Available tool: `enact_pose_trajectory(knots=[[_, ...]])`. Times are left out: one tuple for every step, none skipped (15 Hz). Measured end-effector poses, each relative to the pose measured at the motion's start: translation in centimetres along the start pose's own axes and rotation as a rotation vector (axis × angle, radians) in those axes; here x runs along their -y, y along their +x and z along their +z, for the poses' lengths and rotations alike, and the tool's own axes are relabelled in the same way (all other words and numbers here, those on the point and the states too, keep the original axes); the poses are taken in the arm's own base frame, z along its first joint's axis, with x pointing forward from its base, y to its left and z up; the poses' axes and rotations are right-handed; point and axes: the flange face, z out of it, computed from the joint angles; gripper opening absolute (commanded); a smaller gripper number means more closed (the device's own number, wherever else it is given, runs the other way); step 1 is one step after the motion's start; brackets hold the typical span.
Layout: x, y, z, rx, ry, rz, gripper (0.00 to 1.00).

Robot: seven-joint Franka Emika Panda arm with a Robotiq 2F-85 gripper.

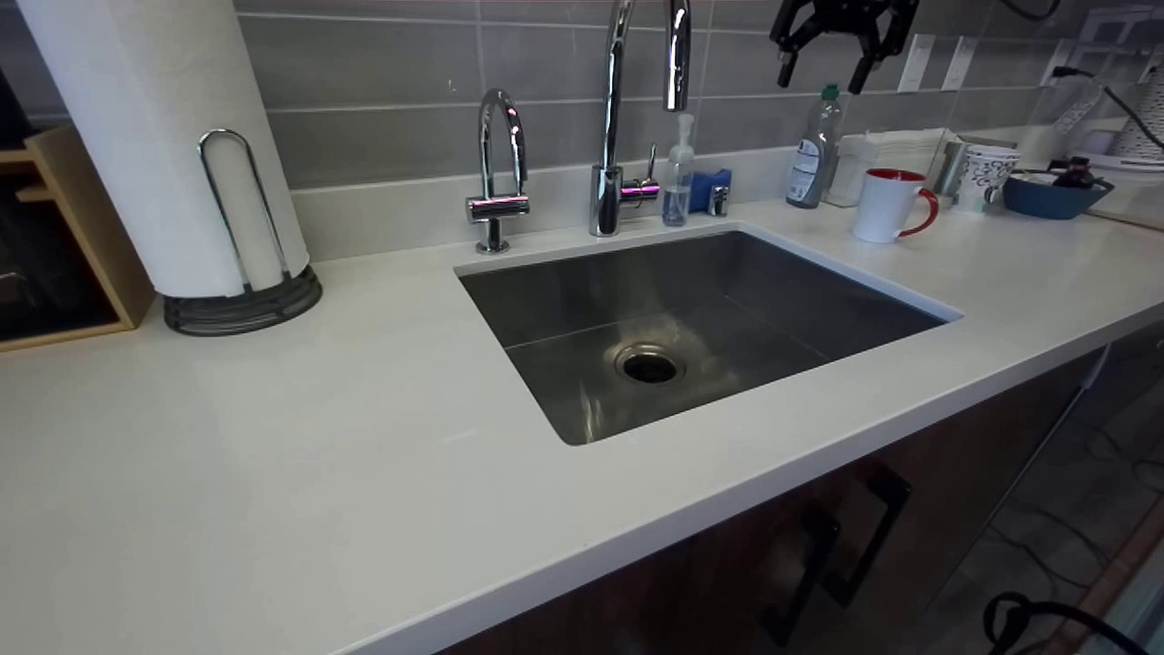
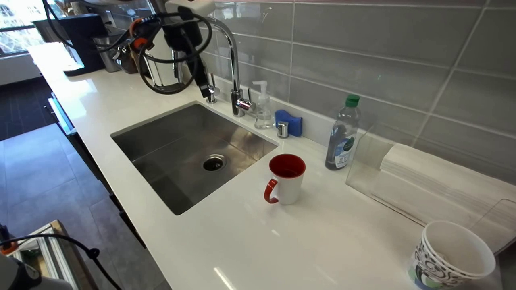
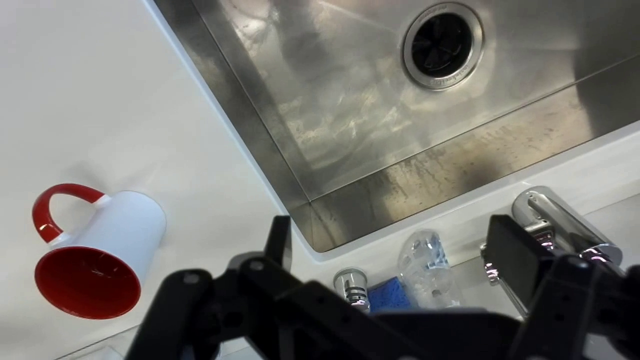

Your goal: Move the dishwashing liquid to the right.

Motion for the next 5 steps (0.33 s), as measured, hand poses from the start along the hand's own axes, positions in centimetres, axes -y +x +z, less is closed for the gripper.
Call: enact_pose_trajectory(knots=[[-0.08,-0.12,-0.06,0.000,0.000,-0.002,1.00],[-0.09,-0.14,-0.06,0.000,0.000,-0.003,1.00],[-0.10,-0.15,-0.02,0.000,0.000,-0.003,1.00],[-0.11,-0.17,0.01,0.001,-0.001,-0.003,1.00],[-0.11,-0.18,0.03,0.001,-0.001,-0.003,1.00]])
